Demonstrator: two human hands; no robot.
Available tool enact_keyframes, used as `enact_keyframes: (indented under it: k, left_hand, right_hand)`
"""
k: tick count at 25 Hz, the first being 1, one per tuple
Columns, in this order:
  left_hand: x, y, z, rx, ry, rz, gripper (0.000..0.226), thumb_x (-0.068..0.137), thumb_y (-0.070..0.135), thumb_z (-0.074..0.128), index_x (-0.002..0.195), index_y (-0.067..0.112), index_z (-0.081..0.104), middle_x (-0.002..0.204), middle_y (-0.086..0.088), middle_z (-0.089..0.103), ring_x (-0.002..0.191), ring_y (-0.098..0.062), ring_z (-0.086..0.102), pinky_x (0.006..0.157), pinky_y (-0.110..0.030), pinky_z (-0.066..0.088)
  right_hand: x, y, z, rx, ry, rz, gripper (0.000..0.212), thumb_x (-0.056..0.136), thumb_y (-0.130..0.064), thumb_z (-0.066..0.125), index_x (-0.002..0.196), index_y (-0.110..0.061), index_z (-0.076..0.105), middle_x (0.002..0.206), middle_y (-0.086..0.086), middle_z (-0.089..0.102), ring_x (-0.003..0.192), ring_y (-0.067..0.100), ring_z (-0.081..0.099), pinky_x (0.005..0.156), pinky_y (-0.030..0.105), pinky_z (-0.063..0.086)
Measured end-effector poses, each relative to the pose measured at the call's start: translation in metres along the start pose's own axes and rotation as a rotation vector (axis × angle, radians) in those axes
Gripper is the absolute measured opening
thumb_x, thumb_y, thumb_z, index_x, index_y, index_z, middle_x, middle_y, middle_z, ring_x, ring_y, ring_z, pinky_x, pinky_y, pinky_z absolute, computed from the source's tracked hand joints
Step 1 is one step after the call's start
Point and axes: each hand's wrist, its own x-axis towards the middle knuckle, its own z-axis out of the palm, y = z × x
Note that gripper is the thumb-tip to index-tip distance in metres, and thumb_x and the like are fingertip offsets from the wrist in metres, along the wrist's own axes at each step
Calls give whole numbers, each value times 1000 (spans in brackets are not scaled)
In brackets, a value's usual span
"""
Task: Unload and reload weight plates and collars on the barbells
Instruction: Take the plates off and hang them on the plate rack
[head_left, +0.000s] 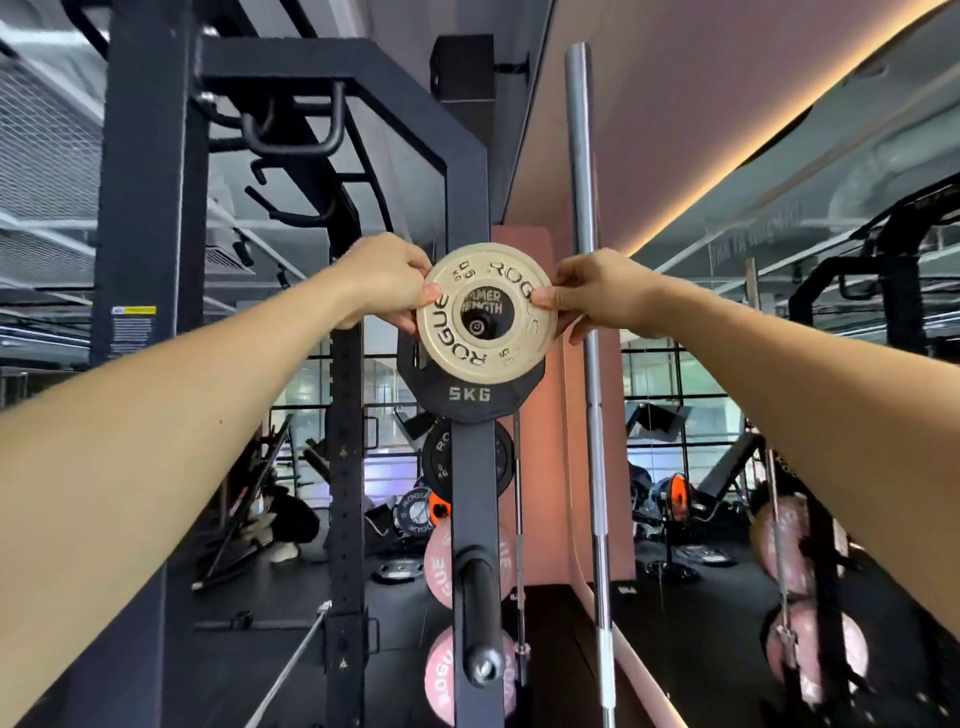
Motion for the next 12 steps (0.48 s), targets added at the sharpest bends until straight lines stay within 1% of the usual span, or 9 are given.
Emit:
enact_keyframes:
  k: [1,4,7,10,12]
  left_hand:
    - [6,0,0,6,7,2,9,94,9,61,101,10,67,92,-12,71,70,-23,74,73,-38,61]
    - [24,-8,4,15,7,-2,10,94,8,60,102,7,66,92,-14,71,72,-24,74,74,-39,61]
    - [39,-27,17,37,9,-18,9,94,8,61,101,8,67,88,-11,72,66,-22,74,68,-37,62]
    - [59,-51,41,20,55,-30,9,93,8,61,89,15,66,90,-9,72,60,-21,73,59,-30,61]
    - [76,-66,55,29,89,-34,15,90,9,62,81,20,65,89,-7,72,57,-20,72,58,-28,60]
  right_hand:
    - [8,2,-2,-6,-6,-6,17,93,-23,65,83,-10,61,61,-4,70,56,9,67,54,25,58]
    - [30,14,0,-7,-10,-9,16,93,-23,66,87,-9,61,67,-1,70,57,9,68,56,27,59]
    - [49,32,12,14,-32,10,16,94,-22,65,88,-7,61,68,1,70,55,9,68,54,26,58]
    - [70,61,26,33,-15,31,18,93,-21,65,95,-4,62,74,7,70,58,12,68,54,28,57]
    - [86,79,35,55,23,34,16,92,-20,66,91,-5,62,72,8,69,56,13,67,53,29,58]
